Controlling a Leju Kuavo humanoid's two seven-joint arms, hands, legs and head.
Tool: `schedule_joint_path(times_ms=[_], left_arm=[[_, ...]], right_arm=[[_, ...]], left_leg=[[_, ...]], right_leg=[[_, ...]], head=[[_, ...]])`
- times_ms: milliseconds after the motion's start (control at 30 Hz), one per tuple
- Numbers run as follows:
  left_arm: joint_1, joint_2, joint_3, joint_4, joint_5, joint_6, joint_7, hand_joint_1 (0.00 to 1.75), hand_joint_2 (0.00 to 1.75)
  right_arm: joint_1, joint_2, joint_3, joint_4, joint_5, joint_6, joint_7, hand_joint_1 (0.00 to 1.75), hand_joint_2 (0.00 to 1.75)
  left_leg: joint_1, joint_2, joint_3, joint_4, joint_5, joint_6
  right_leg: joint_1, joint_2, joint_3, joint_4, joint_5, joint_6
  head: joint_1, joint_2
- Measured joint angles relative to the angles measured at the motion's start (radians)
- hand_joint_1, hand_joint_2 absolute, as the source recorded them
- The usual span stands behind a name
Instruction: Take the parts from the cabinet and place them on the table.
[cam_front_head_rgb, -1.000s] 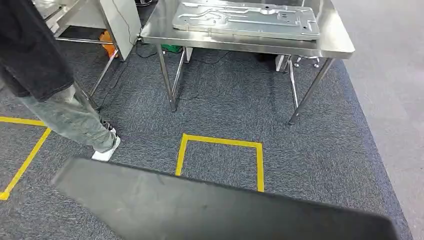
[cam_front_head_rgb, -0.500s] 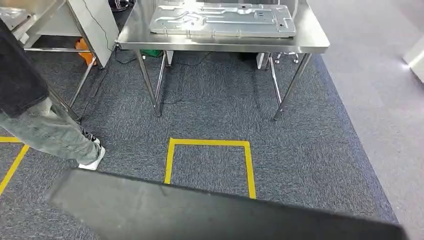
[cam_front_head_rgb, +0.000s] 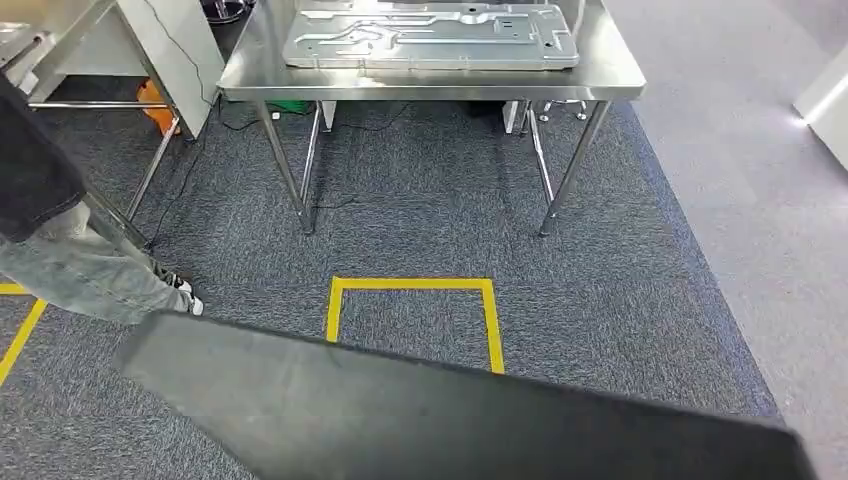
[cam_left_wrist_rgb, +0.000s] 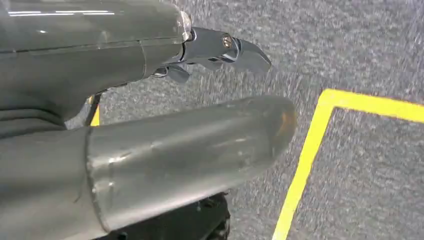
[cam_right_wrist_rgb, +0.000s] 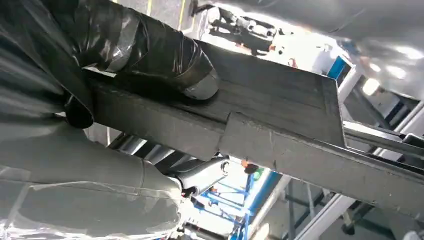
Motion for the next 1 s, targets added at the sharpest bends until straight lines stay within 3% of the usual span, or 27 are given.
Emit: schedule_joint_path(times_ms=[33, 67, 100, 167, 200, 233, 267, 333, 367, 400, 500, 533, 567, 600, 667, 700, 733, 767, 833, 867, 900, 933, 1000], left_arm=[[-0.002, 0.0, 0.0, 0.0, 0.0, 0.0, 0.0, 0.0, 0.0], [-0.003, 0.0, 0.0, 0.0, 0.0, 0.0, -0.001, 0.0, 0.0], [-0.003, 0.0, 0.0, 0.0, 0.0, -0.001, -0.002, 0.0, 0.0], [-0.001, 0.0, 0.0, 0.0, 0.0, -0.001, -0.002, 0.0, 0.0], [0.001, 0.0, 0.0, 0.0, 0.0, -0.001, -0.002, 0.0, 0.0], [0.003, 0.0, 0.0, 0.0, 0.0, -0.001, -0.002, 0.0, 0.0], [0.003, 0.0, 0.0, 0.0, 0.0, -0.001, -0.003, 0.0, 0.0], [0.003, 0.001, 0.0, 0.0, 0.0, -0.002, -0.005, 0.0, 0.0], [0.004, 0.002, 0.0, 0.0, 0.0, -0.002, -0.005, 0.0, 0.0], [0.004, 0.005, 0.0, 0.0, -0.001, -0.002, -0.005, 0.0, 0.0], [0.002, 0.005, 0.0, 0.0, -0.001, -0.002, -0.008, 0.0, 0.0], [0.001, 0.005, 0.0, 0.0, -0.001, -0.002, -0.008, 0.0, 0.0], [0.002, 0.004, 0.0, 0.0, -0.001, -0.003, -0.009, 0.0, 0.0], [0.002, 0.004, 0.0, 0.0, -0.001, -0.003, -0.009, 0.0, 0.0], [0.001, 0.004, 0.0, 0.0, -0.001, -0.002, -0.009, 0.0, 0.0], [0.001, 0.004, 0.0, 0.0, -0.001, -0.002, -0.009, 0.0, 0.0], [0.002, 0.004, 0.0, 0.0, -0.001, -0.002, -0.009, 0.0, 0.0], [0.003, 0.004, 0.0, 0.0, -0.001, -0.002, -0.009, 0.0, 0.0], [0.003, 0.003, 0.0, 0.0, 0.0, -0.002, -0.009, 0.0, 0.0], [0.002, 0.003, 0.0, 0.0, 0.0, -0.002, -0.009, 0.0, 0.0], [0.0, 0.003, 0.0, 0.0, 0.0, -0.002, -0.009, 0.0, 0.0], [0.0, 0.003, 0.0, 0.0, 0.0, -0.002, -0.01, 0.0, 0.0], [-0.001, 0.003, 0.0, 0.0, 0.0, -0.001, -0.011, 0.0, 0.0]], right_arm=[[0.0, 0.0, 0.0, 0.0, 0.0, 0.0, 0.0, 1.75, 1.75], [-0.001, 0.001, 0.0, 0.0, 0.001, -0.002, 0.002, 1.75, 1.75], [-0.003, 0.002, 0.0, 0.0, 0.001, -0.005, 0.002, 1.75, 1.75], [-0.004, 0.003, 0.0, 0.0, 0.002, -0.006, 0.004, 1.75, 1.75], [-0.004, 0.003, 0.0, 0.0, 0.002, -0.008, 0.004, 1.75, 1.75], [-0.004, 0.003, 0.0, 0.0, 0.002, -0.011, 0.004, 1.75, 1.75], [-0.004, 0.003, 0.0, 0.0, 0.003, -0.016, 0.004, 1.75, 1.75], [-0.005, 0.003, 0.0, 0.0, 0.003, -0.019, 0.004, 1.75, 1.75], [-0.005, 0.003, 0.0, 0.0, 0.003, -0.019, 0.004, 1.75, 1.75], [-0.008, 0.003, 0.0, 0.0, 0.004, -0.02, 0.004, 1.75, 1.75], [-0.009, 0.003, 0.0, 0.0, 0.004, -0.021, 0.004, 1.75, 1.75], [-0.01, 0.003, 0.0, -0.001, 0.004, -0.022, 0.004, 1.75, 1.75], [-0.01, 0.003, 0.0, -0.001, 0.005, -0.022, 0.004, 1.75, 1.75], [-0.012, 0.003, 0.0, -0.001, 0.004, -0.022, 0.003, 1.75, 1.75], [-0.011, 0.003, 0.0, 0.0, 0.005, -0.022, 0.004, 1.75, 1.75], [-0.01, 0.003, 0.0, 0.0, 0.004, -0.022, 0.004, 1.75, 1.75], [-0.01, 0.003, 0.0, 0.0, 0.004, -0.022, 0.004, 1.75, 1.75], [-0.01, 0.003, 0.0, 0.0, 0.004, -0.022, 0.004, 1.75, 1.75], [-0.01, 0.003, 0.0, 0.0, 0.004, -0.022, 0.004, 1.75, 1.75], [-0.01, 0.003, 0.0, 0.0, 0.004, -0.022, 0.004, 1.75, 1.75], [-0.01, 0.003, 0.0, 0.0, 0.004, -0.022, 0.004, 1.75, 1.75], [-0.01, 0.003, 0.0, 0.0, 0.004, -0.022, 0.004, 1.75, 1.75], [-0.009, 0.003, 0.0, 0.0, 0.004, -0.022, 0.004, 1.75, 1.75]], left_leg=[[0.003, 0.002, 0.0, 0.005, -0.006, -0.006], [0.004, -0.004, -0.006, 0.032, -0.021, -0.009], [0.005, -0.006, -0.04, 0.1, -0.058, -0.01], [0.004, -0.006, -0.128, 0.262, -0.123, -0.014], [0.004, -0.007, -0.162, 0.316, -0.132, -0.015], [0.004, -0.007, -0.175, 0.325, -0.116, -0.014], [0.004, -0.007, -0.165, 0.283, -0.073, -0.01], [0.0, -0.01, -0.094, 0.112, 0.037, 0.004], [-0.006, -0.014, -0.07, 0.047, 0.056, 0.015], [-0.01, -0.014, -0.052, 0.028, 0.043, 0.018], [-0.015, -0.014, -0.051, 0.021, 0.036, 0.027], [-0.002, -0.014, -0.042, 0.008, 0.04, 0.033], [-0.001, -0.012, -0.033, 0.0, 0.041, 0.037], [0.0, -0.009, -0.029, -0.002, 0.037, 0.044], [0.0, -0.008, -0.023, -0.002, 0.029, 0.048], [0.001, -0.007, -0.019, -0.002, 0.024, 0.047], [0.002, -0.007, -0.013, -0.001, 0.02, 0.044], [0.004, -0.007, -0.003, -0.001, 0.013, 0.041], [0.009, -0.009, 0.025, -0.002, -0.003, 0.032], [0.01, -0.009, 0.032, -0.003, -0.011, 0.026], [0.003, -0.011, 0.037, -0.003, -0.019, 0.016], [0.004, -0.011, 0.037, -0.007, -0.023, 0.009], [0.005, -0.007, 0.044, -0.016, -0.024, -0.003]], right_leg=[[-0.013, 0.002, 0.01, -0.013, 0.007, -0.011], [-0.009, 0.002, 0.019, -0.018, 0.006, -0.014], [-0.008, -0.001, 0.022, -0.017, 0.002, -0.024], [-0.004, 0.0, 0.026, -0.015, -0.003, -0.031], [-0.001, 0.002, 0.029, -0.015, -0.006, -0.033], [0.001, 0.004, 0.034, -0.014, -0.01, -0.033], [0.002, 0.007, 0.042, -0.014, -0.017, -0.032], [0.006, 0.01, 0.065, -0.013, -0.031, -0.029], [0.003, 0.01, 0.07, -0.015, -0.038, -0.027], [0.011, 0.014, 0.069, -0.01, -0.045, -0.018], [0.004, 0.013, 0.074, -0.021, -0.047, -0.005], [0.011, 0.012, 0.078, -0.022, -0.053, 0.003], [0.006, 0.009, 0.076, -0.001, -0.061, 0.009], [0.003, 0.008, 0.045, 0.055, -0.089, 0.016], [-0.006, 0.008, -0.055, 0.223, -0.158, 0.026], [-0.009, 0.007, -0.101, 0.289, -0.17, 0.031], [-0.012, 0.006, -0.125, 0.309, -0.156, 0.034], [-0.016, 0.004, -0.123, 0.28, -0.114, 0.037], [-0.02, 0.001, -0.06, 0.114, 0.005, 0.038], [-0.02, -0.005, -0.027, 0.028, 0.047, 0.035], [-0.011, -0.007, -0.015, 0.008, 0.028, 0.033], [-0.01, -0.003, -0.015, 0.007, 0.025, 0.021], [-0.005, 0.001, -0.017, 0.006, 0.02, 0.008]], head=[[-0.001, 0.0], [0.0, 0.0], [-0.001, 0.0], [-0.001, 0.0], [-0.001, 0.0], [-0.001, 0.0], [-0.001, 0.0], [-0.001, 0.0], [-0.001, 0.0], [0.0, 0.0], [0.0, 0.0], [-0.001, 0.0], [0.0, 0.0], [0.0, 0.0], [-0.001, 0.0], [0.0, 0.0], [0.0, 0.0], [0.0, 0.0], [0.0, 0.0], [0.0, 0.0], [0.0, 0.0], [-0.001, 0.0], [-0.001, 0.0]])
